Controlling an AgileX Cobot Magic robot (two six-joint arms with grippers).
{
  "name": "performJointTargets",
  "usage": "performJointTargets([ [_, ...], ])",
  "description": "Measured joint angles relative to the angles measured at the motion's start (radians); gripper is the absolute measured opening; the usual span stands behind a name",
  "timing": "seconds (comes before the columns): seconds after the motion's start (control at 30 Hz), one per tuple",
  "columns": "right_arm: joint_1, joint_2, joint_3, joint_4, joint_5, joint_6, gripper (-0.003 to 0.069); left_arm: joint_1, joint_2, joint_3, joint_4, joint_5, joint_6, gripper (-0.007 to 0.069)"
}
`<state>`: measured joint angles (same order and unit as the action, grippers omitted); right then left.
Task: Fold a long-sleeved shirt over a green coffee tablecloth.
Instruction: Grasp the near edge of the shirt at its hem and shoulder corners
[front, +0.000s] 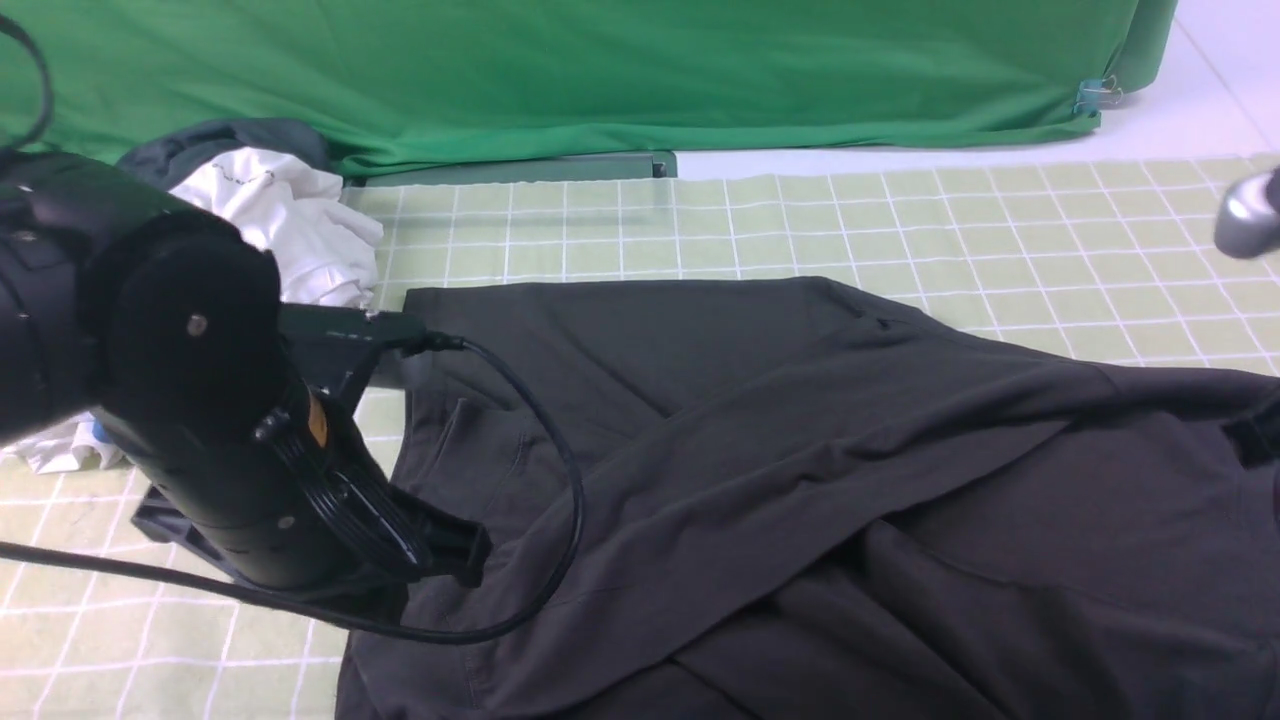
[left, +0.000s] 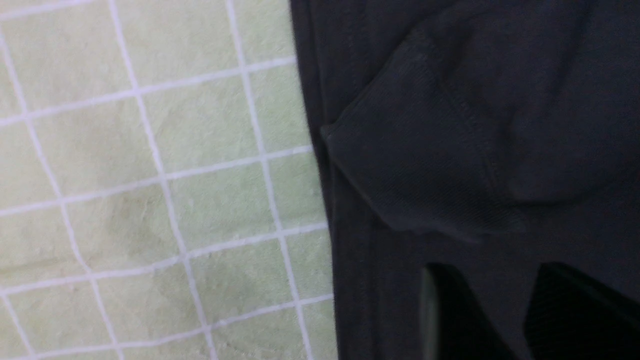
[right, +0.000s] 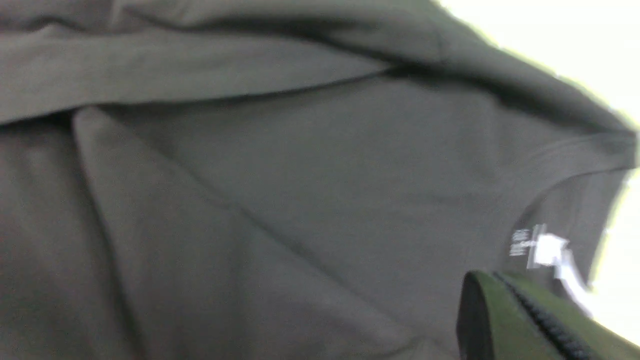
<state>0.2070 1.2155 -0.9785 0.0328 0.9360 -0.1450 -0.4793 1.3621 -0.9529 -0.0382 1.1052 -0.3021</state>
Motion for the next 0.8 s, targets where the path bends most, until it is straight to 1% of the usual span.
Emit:
performJointTargets([
  [0.03,-0.061,0.064,-0.027,0.091,0.011,-0.072,-0.0010,0.000,-0.002,0.004,-0.026,-0.017,0.018,0.0055],
  [0.1,-0.132,0.157,-0.056,0.179,0.003,-0.148,-0.0010,0.000,-0.004,0.020,-0.059,-0.046,0.042,0.0022],
  [0.13,-0.161,0.214,-0.073,0.205,-0.007,-0.171,-0.0010,0.000,-0.004,0.036,-0.085,-0.074,0.057,0.0011],
  [0.2,-0.186,0.305,-0.102,0.219,-0.030,-0.187,-0.0010,0.000,-0.004,0.061,-0.110,-0.114,0.070,0.0005],
  [0.27,-0.188,0.383,-0.131,0.230,-0.071,-0.198,-0.0008,0.000,-0.004,0.087,-0.123,-0.150,0.075,0.0004],
  [0.37,-0.167,0.503,-0.186,0.243,-0.173,-0.202,-0.0003,0.000,-0.004,0.126,-0.125,-0.195,0.075,0.0004],
  [0.53,-0.154,0.649,-0.273,0.259,-0.195,-0.203,-0.0002,0.000,-0.004,0.138,-0.120,-0.200,0.077,0.0004],
  [0.73,-0.154,0.753,-0.332,0.259,-0.207,-0.207,0.0002,0.000,-0.004,0.138,-0.120,-0.220,0.077,0.0006],
  [0.8,-0.154,0.781,-0.350,0.260,-0.263,-0.224,0.0008,0.000,-0.004,0.138,-0.120,-0.225,0.077,0.0008],
])
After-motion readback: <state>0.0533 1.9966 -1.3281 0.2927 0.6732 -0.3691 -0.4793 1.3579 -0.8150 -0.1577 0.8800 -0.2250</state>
